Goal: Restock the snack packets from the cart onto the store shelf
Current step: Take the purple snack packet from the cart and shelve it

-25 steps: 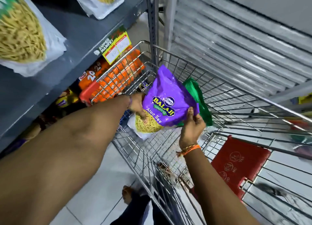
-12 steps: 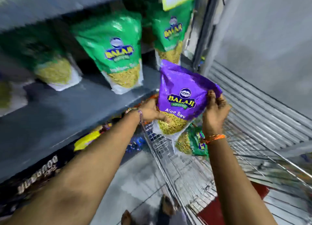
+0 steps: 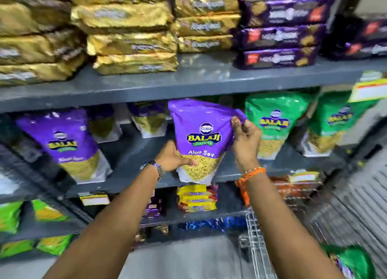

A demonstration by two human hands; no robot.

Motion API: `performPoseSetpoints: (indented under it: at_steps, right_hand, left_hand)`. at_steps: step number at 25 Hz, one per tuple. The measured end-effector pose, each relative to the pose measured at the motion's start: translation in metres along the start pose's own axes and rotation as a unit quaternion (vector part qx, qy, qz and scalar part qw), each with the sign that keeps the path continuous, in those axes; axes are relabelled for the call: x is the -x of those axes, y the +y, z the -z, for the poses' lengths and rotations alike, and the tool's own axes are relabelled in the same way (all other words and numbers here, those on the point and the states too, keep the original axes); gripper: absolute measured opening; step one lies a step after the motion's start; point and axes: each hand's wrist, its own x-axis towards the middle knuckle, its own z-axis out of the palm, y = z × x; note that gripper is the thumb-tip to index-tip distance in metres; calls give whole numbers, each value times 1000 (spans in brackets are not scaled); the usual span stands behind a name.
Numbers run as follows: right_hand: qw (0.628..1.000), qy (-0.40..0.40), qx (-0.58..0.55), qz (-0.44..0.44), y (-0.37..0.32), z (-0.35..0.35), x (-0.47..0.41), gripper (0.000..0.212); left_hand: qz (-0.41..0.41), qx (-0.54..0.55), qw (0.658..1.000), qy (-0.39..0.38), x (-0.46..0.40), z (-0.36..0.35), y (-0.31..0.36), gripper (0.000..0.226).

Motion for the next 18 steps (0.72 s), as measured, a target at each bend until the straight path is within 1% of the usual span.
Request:
performPoseSetpoints:
  at_steps: [3, 5, 7, 10, 12, 13, 15, 18]
  right_hand:
    - [997, -67, -10, -26, 28, -82, -5, 23]
    - [994, -94, -9, -50, 48, -123, -9, 28]
    - [992, -111, 11, -56, 64, -154, -9, 36]
    - [986, -143, 19, -82, 77, -199, -1, 25]
    - [984, -148, 19, -95, 85, -220, 0, 26]
    - [984, -144, 18, -98, 88, -227, 1, 22]
    - [986, -137, 18, -96, 94, -235, -1, 14]
    - [985, -140, 8, -105, 96, -237, 0, 20]
  left_hand:
    - [19, 26, 995, 91, 15, 59, -28, 49]
    - [45, 38, 988, 144, 23, 87, -46, 42]
    - [57, 51, 981, 178, 29, 105, -60, 38]
    - [64, 50, 968, 237, 33, 129, -80, 38]
    - [64, 59, 957, 275, 32, 142, -90, 36]
    - [66, 64, 954, 284, 31, 147, -95, 35]
    - [66, 72, 957, 274, 28, 153, -100, 35]
    - [75, 88, 955, 273, 27, 155, -107, 41]
